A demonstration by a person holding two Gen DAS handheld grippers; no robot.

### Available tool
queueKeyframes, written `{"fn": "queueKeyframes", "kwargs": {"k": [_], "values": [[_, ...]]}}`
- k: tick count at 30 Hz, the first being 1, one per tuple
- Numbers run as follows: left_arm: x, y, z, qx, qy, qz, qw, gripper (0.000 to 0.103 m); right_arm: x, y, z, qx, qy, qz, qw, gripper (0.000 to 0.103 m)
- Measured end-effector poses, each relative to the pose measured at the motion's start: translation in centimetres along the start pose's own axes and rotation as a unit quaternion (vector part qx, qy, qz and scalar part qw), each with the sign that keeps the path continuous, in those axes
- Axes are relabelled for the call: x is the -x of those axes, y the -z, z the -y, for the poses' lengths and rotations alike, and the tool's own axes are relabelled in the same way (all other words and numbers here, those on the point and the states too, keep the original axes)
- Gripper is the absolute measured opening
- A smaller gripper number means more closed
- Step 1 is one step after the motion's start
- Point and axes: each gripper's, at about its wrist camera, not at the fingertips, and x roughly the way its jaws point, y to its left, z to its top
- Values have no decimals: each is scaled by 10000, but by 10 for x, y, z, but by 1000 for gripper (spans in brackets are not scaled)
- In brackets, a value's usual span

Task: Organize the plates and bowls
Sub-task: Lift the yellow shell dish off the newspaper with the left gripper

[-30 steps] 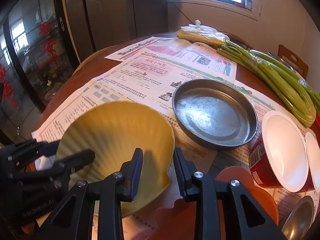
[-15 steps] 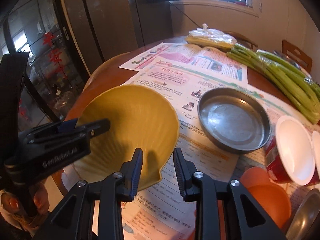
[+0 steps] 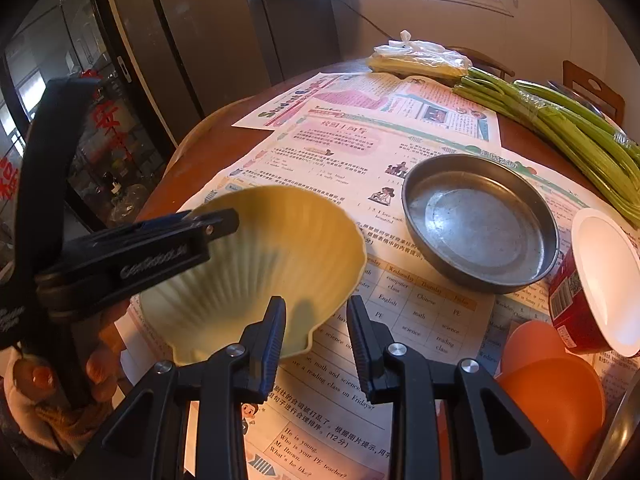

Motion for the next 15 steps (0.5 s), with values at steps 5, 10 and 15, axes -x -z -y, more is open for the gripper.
{"fn": "queueKeyframes", "kwargs": {"k": [5, 10, 15], "values": [[-9, -1, 1, -33, -33, -57, 10000, 44, 1, 4, -1, 17, -27, -19, 10000, 32], [-11, 0, 2, -12, 26, -102, 9999, 46, 4, 5, 6, -173, -188, 44, 9997, 32], [-9, -1, 3, -41, -6, -59, 10000, 49, 1, 6, 6, -145, -146, -49, 9998, 32]]}}
